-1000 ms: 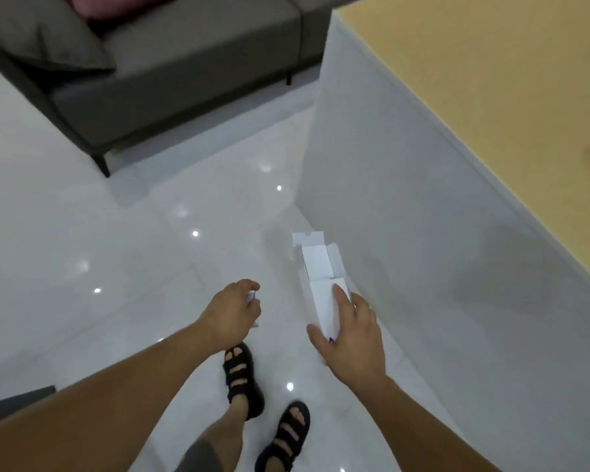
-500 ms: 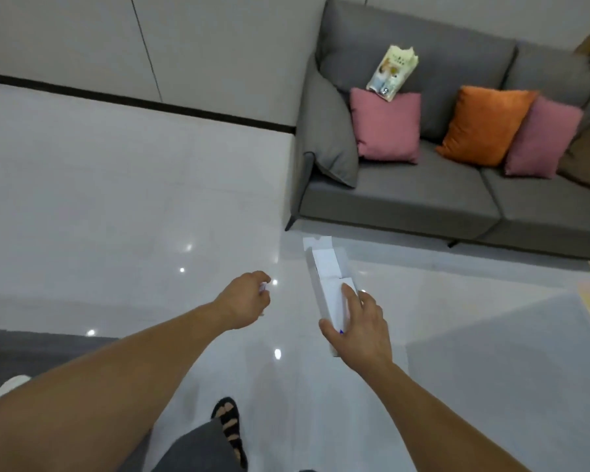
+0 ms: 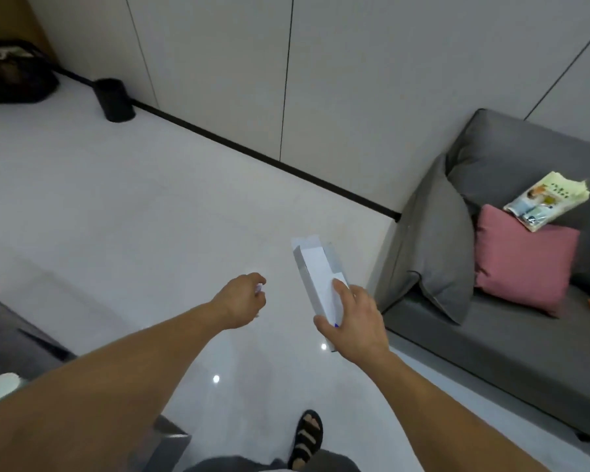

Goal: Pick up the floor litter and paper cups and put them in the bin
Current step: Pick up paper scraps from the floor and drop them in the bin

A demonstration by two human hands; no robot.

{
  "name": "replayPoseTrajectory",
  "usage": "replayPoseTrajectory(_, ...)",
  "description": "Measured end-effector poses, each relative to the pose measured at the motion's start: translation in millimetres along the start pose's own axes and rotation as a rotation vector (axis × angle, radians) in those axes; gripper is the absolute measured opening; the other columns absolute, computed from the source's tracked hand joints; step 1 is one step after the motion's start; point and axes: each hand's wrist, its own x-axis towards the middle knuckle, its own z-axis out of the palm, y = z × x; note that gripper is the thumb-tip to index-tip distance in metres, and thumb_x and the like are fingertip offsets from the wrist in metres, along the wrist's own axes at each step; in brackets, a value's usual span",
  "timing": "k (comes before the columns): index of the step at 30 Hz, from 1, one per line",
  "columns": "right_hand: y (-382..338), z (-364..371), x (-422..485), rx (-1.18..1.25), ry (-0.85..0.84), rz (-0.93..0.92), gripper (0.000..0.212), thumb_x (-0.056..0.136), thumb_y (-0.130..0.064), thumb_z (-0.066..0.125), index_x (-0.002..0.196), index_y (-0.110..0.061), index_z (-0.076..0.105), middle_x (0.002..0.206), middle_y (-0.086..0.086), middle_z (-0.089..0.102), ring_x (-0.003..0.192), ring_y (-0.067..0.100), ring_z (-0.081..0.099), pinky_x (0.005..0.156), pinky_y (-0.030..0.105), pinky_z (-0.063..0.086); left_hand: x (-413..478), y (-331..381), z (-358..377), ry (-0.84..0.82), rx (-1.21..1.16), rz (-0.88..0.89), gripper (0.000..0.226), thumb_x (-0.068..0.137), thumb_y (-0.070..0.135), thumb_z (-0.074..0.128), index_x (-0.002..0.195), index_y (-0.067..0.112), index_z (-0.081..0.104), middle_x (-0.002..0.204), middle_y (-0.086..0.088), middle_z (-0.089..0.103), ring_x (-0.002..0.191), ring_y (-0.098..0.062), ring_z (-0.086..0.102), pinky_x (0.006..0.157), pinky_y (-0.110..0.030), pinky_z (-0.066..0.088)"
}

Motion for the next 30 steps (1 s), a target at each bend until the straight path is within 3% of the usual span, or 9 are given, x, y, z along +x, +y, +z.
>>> replayPoseTrajectory(9,-75,14,213,-0.067,-0.165,-0.264,0.077,0.078,-0.066,0.051,0.141,-0.032,0.024,0.138,0.002,0.039,0.114,0.023,0.043,0.093,0.036,0.043,111,-32,-110,0.225,-0.208,-0.164,0.029,0.095,0.017,0.047,0.123,0.012,0.053,0.121,-0.012,0.054,0.09,-0.031,0.067,0.086,-0.043,0.056)
replayPoseTrajectory(30,-437,130,637,-0.068,-0.265,-0.532,0.082,0.081,-0.068,0.051,0.147,-0.03,0.019,0.144,0.002,0.034,0.121,0.022,0.04,0.099,0.036,0.041,376,-171,-520,0.479,-0.242,-0.269,0.031,0.095,0.021,0.047,0.125,0.014,0.053,0.112,-0.004,0.051,0.083,-0.023,0.067,0.08,-0.038,0.059)
